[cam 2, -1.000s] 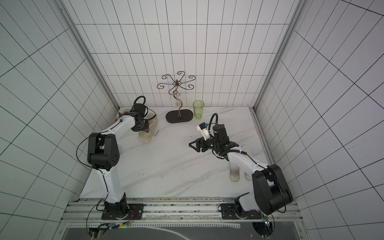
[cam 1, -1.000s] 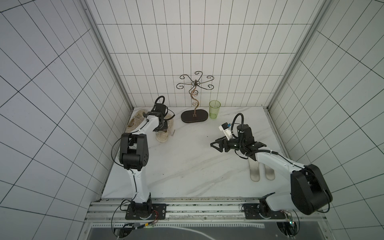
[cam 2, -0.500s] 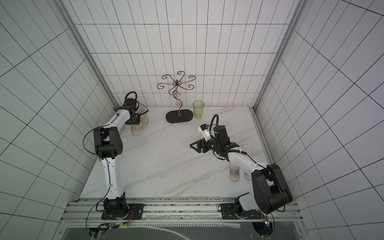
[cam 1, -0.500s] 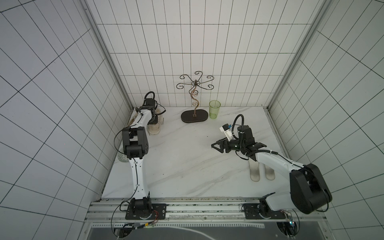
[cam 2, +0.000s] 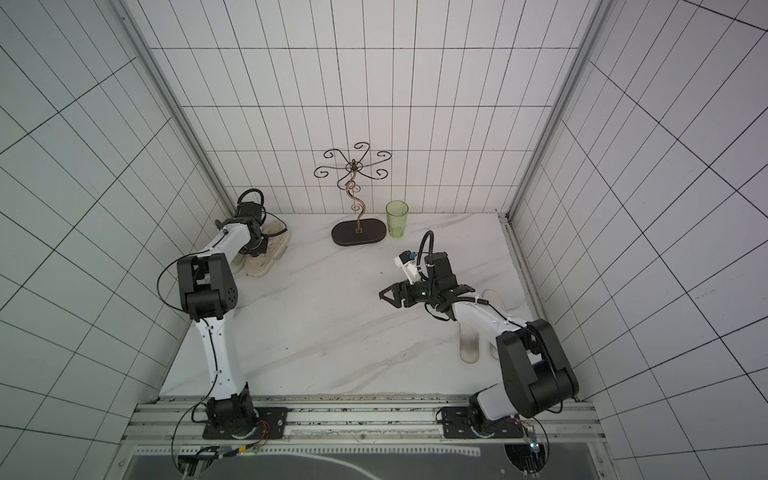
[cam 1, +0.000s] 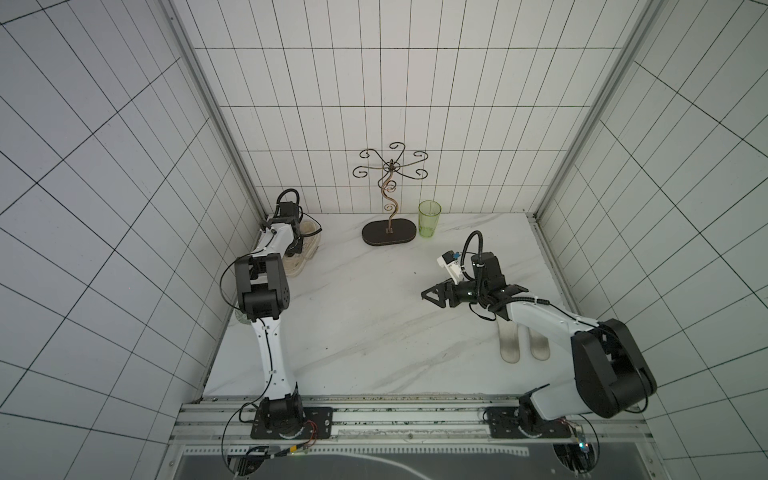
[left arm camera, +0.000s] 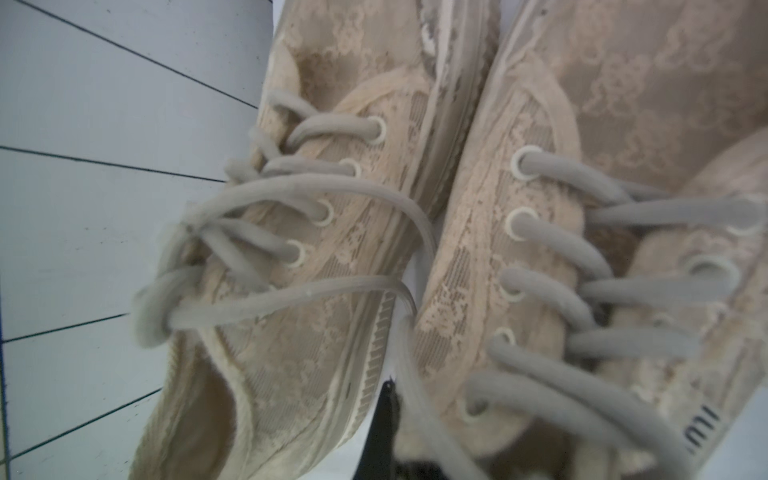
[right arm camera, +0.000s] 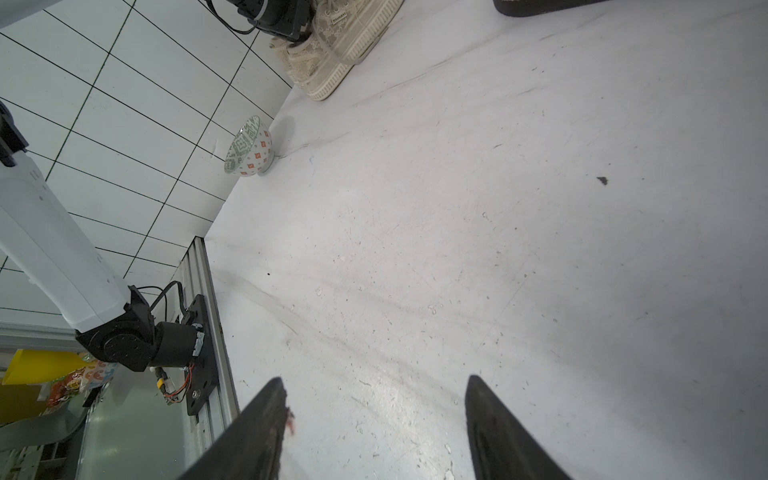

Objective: Remove the insole from the shoe
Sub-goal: Move the shoe to the center of the board.

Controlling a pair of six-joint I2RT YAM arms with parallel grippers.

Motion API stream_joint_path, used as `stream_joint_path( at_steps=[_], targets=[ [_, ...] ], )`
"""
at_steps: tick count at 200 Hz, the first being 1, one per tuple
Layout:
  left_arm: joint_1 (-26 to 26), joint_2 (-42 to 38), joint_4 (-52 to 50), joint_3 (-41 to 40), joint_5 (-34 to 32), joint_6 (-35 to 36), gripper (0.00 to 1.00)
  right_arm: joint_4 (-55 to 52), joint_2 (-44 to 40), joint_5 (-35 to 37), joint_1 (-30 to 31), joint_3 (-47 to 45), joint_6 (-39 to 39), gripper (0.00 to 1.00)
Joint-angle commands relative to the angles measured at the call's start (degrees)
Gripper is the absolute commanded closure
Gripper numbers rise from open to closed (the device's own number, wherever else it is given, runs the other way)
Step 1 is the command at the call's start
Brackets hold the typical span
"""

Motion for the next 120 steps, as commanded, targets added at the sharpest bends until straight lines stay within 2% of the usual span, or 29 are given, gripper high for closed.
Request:
stream_joint_path(
  at_steps=[1, 7, 15, 48, 59, 64, 80, 93, 106, 120],
  targets=[
    [0.4, -1.3, 0.6, -1.8, -1.1, 0.4, 0.92, -1.5, 0.5, 0.2, -0.8, 2.0, -1.1, 0.31],
    [0.4, -1.3, 0.6, -1.4, -1.1, -0.2, 0.78, -1.8, 0.5, 0.5, -0.9, 2.1, -1.2, 0.3],
    [0.4, -1.4, 0.3, -0.4, -1.0, -0.9, 0.66, -2.2, 0.4, 0.9, -1.2, 2.4, -1.4, 0.29],
    [0.3, -4.4, 0.0, 3.1, 1.1, -4.7, 0.5, -2.5, -1.9, 4.2, -3.8, 3.4, -1.2, 0.18],
    [0.3, -6.5, 0.1, 3.7, 2.7, -6.0, 0.37, -2.9, -3.2, 6.7, -5.4, 4.1, -1.4, 0.12],
    [0.3, -7.6, 0.2, 3.7, 3.4, -6.7, 0.33, -3.0, -3.9, 7.8, -6.3, 4.3, -1.4, 0.02],
    [0.3, -12.0, 1.0, 3.0, 6.7, -9.0, 0.2, -3.4, -6.2, 11.2, -9.7, 5.3, -1.9, 0.01],
    [0.0, -17.4, 4.1, -1.6, 9.9, -11.0, 0.04, -3.8, -8.0, 14.7, -12.6, 5.7, -2.6, 0.01],
    [-0.2, -24.7, 11.0, -9.8, 13.5, -13.0, 0.03, -4.2, -9.9, 19.1, -15.4, 5.6, -2.9, 0.01],
    [-0.2, -34.0, 22.4, -22.6, 17.8, -15.8, 0.03, -4.0, -12.4, 23.7, -18.3, 4.2, -3.1, 0.01]
  ],
)
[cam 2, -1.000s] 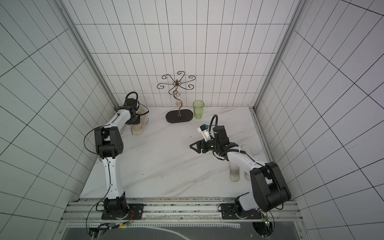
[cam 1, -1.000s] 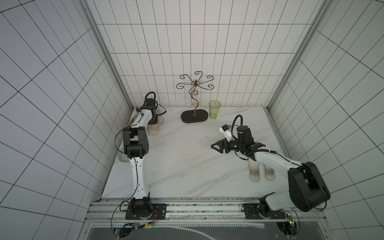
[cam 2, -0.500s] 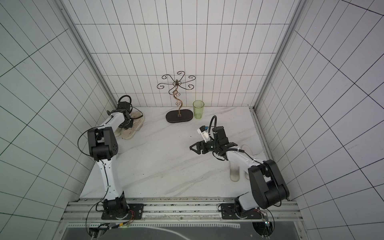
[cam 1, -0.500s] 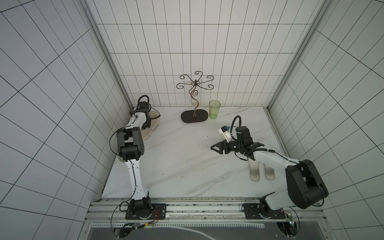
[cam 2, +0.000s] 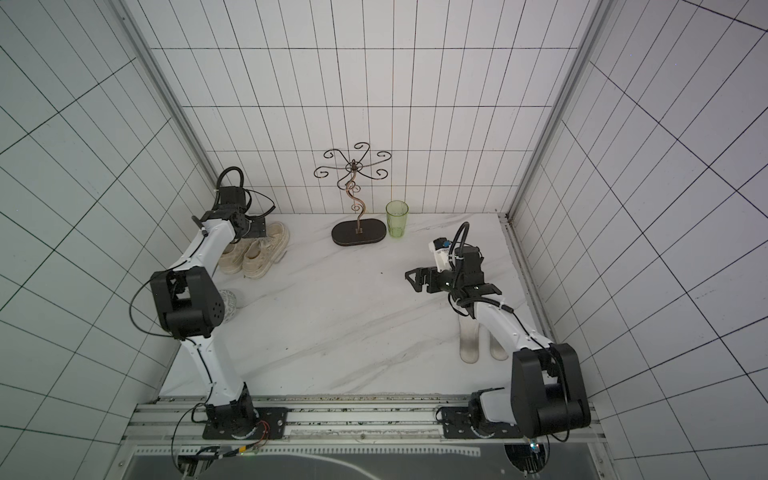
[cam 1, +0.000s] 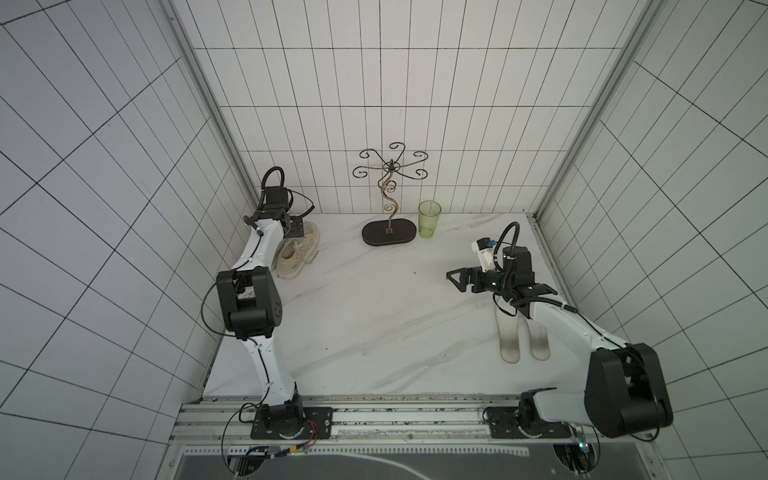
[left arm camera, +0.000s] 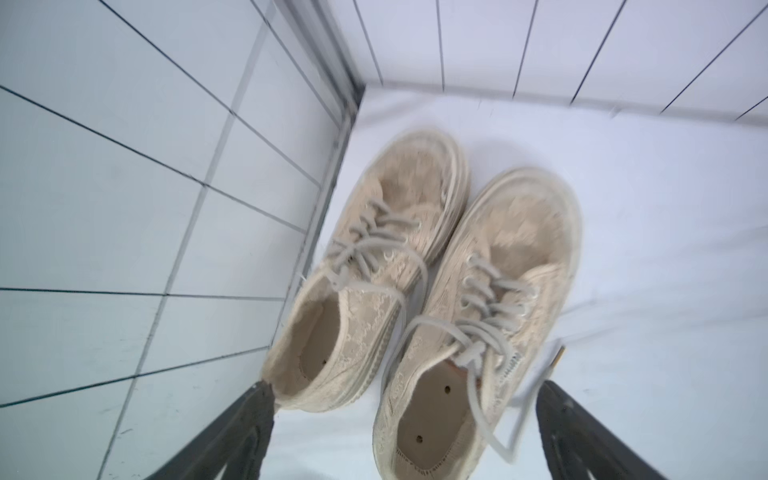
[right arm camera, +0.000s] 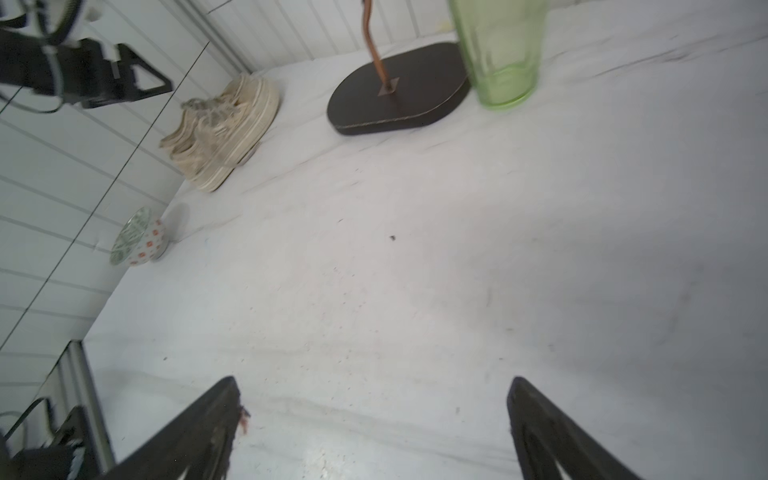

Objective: Remove the insole from the shoe
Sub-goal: Move the shoe to the center of the board, then reset both arms

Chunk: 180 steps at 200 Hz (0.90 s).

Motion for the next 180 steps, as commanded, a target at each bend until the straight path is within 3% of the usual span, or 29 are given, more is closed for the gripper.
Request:
stream_joint_path(
  at_steps=[1, 29, 52, 71, 91, 128, 170, 180],
  targets=[
    [-0.2, -13.9, 16.2, -14.9, 9.2, -5.6, 0.03, -0.7, -4.0, 10.5, -4.5, 3.9, -1.2, 0.01],
    [-0.8, -31.5, 41.2, -41.4, 14.6, -6.2, 0.02, 0.9, -8.8, 17.6, -9.0, -1.4, -3.1, 0.01],
    [-5.5, -42.0, 57.5, -60.3, 8.5, 0.3, 0.03, 6.5, -13.3, 24.5, -11.2, -9.8, -4.8, 0.01],
    [-8.4, -45.2, 61.5, -69.4, 5.8, 0.4, 0.02, 16.2, -16.5, 26.6, -12.2, -18.2, -7.9, 0.01],
    [-8.8, -44.4, 63.9, -75.9, 5.4, -3.8, 0.03, 28.4, -18.4, 30.1, -12.4, -27.4, -9.1, 0.01],
    [-9.8, -36.9, 83.3, -84.0, 5.7, -1.9, 0.02, 57.8, -12.5, 31.9, -13.1, -40.8, -5.7, 0.01],
    [-10.1, -22.3, 88.1, -76.6, 7.4, 1.2, 0.03, 70.3, 2.7, 31.1, -13.4, -36.2, -6.5, 0.01],
    [-10.5, -17.8, 97.3, -77.9, 6.8, 1.8, 0.02, 76.7, 10.0, 28.4, -13.3, -35.8, -7.3, 0.01]
  ],
)
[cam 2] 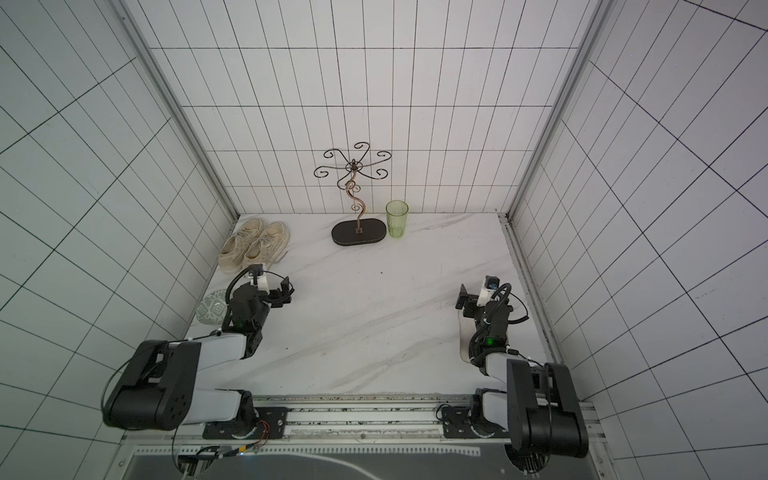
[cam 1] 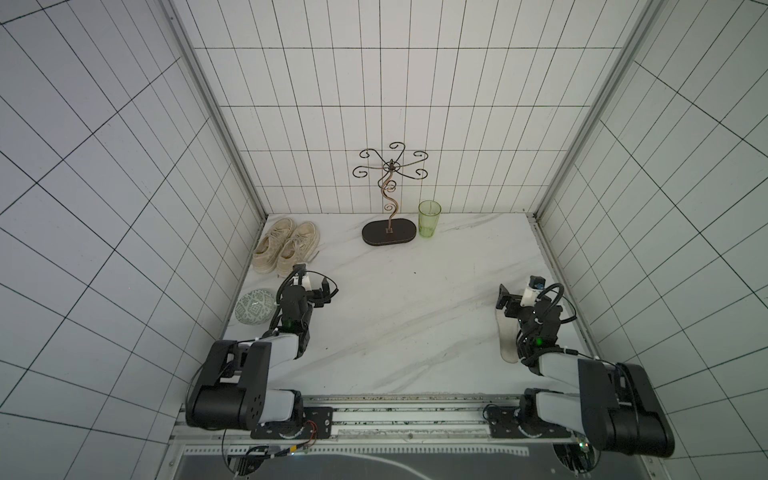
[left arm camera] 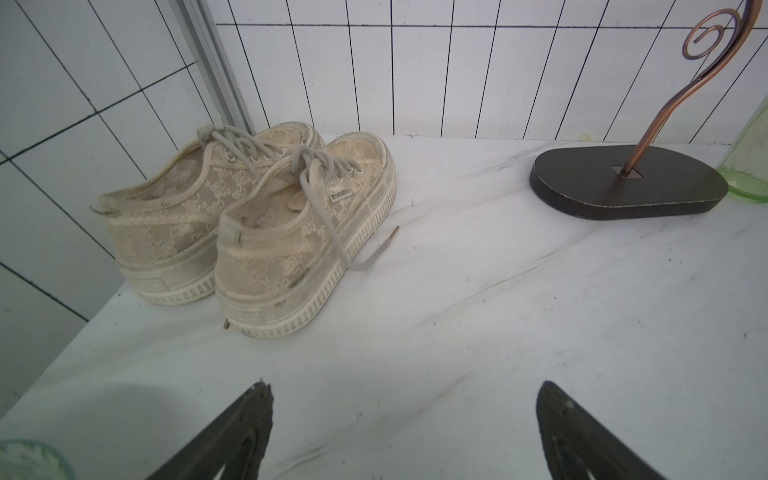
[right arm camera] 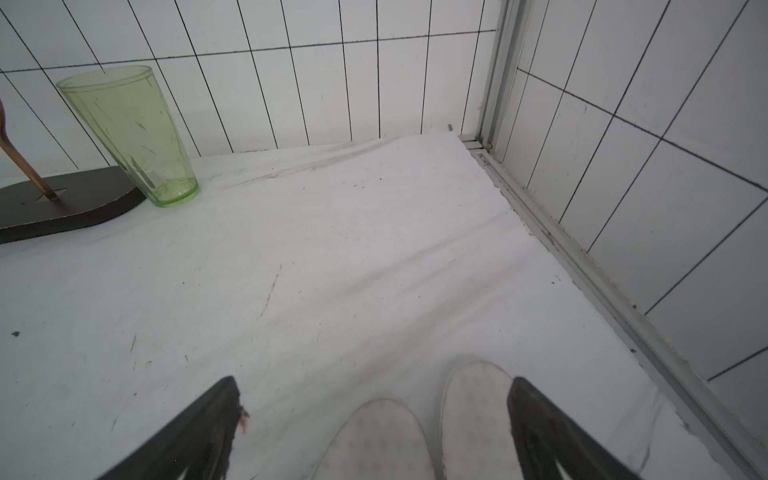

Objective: Remove the insole from the shoe
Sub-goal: Reset both arms

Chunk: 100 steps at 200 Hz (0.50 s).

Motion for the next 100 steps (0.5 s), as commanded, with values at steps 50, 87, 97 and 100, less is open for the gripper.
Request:
stream_joint_path(
  at_steps=[50, 87, 97, 100],
  targets=[
    [-1.8, 7.2, 12.1, 1.7, -3.7, 1.9, 0.02, 11.9, 13.0, -1.6, 0.5, 6.3, -2.3, 0.01],
    [-1.7, 6.1, 9.7, 2.1, -3.6, 2.0, 0.03, 12.2, 13.2, -1.3, 0.8, 5.8, -2.4, 0.01],
    [-1.7, 6.2, 9.9, 2.0, -3.6, 1.9, 0.03, 11.7, 12.7, -1.2, 0.9, 6.2, -2.4, 0.01],
    [-1.8, 6.2, 10.1, 2.0, -3.6, 2.0, 0.03, 13.4, 13.3, -1.0, 0.9, 5.8, -2.4, 0.01]
  ],
)
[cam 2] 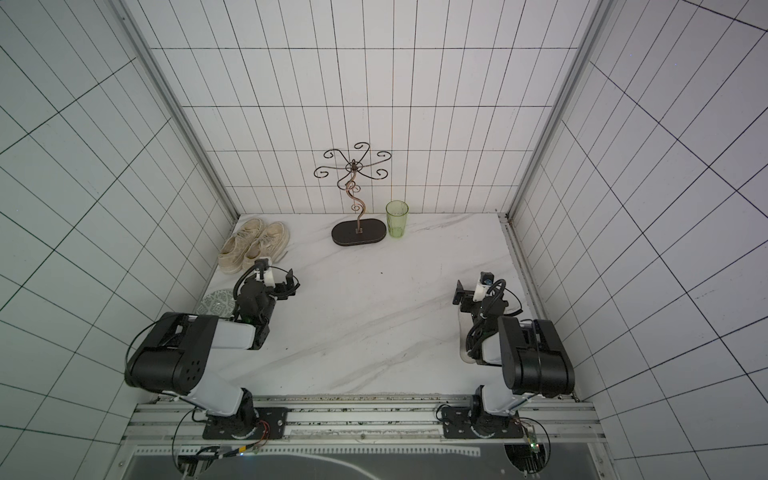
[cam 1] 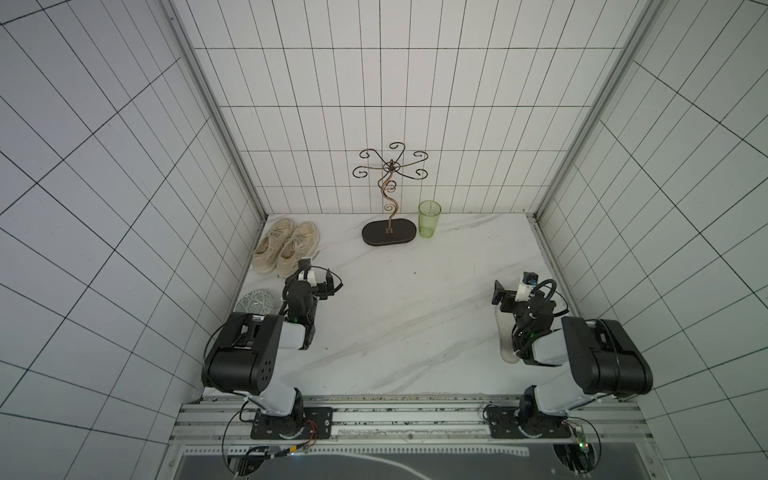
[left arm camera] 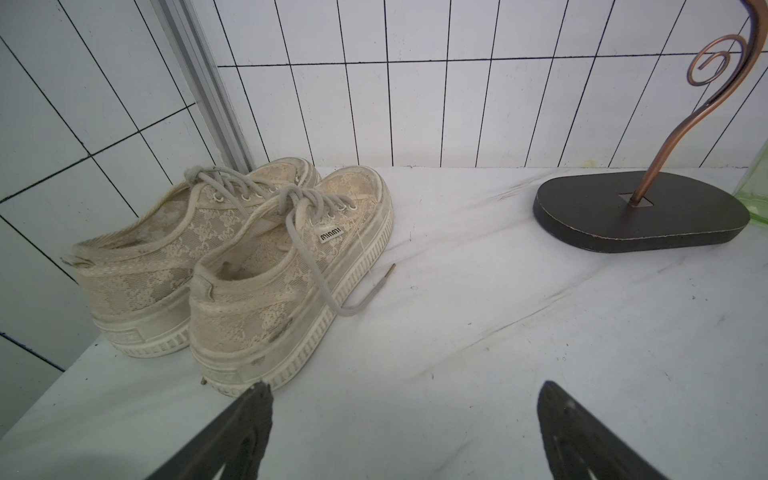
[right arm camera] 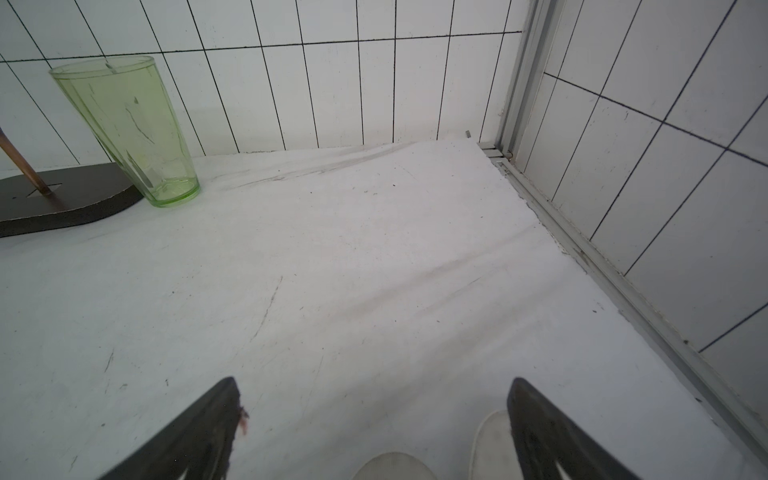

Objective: Remove the insole from the shoe
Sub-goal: Reset both arms

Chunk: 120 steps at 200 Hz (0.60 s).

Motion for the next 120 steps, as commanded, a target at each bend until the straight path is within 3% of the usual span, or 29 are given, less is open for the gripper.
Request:
stream_joint_path(
  at_steps=[1, 120],
  targets=[
    [-0.3, -1.2, 0.4, 0.8, -0.7, 0.6, 0.03, 3.1, -0.2, 0.7, 0.4, 2.8, -0.5, 0.01],
    [-0.5, -1.2, 0.3, 0.9, -0.9, 1.0, 0.03, 1.3, -0.2, 1.3, 0.9, 3.5, -1.1, 0.01]
  ],
)
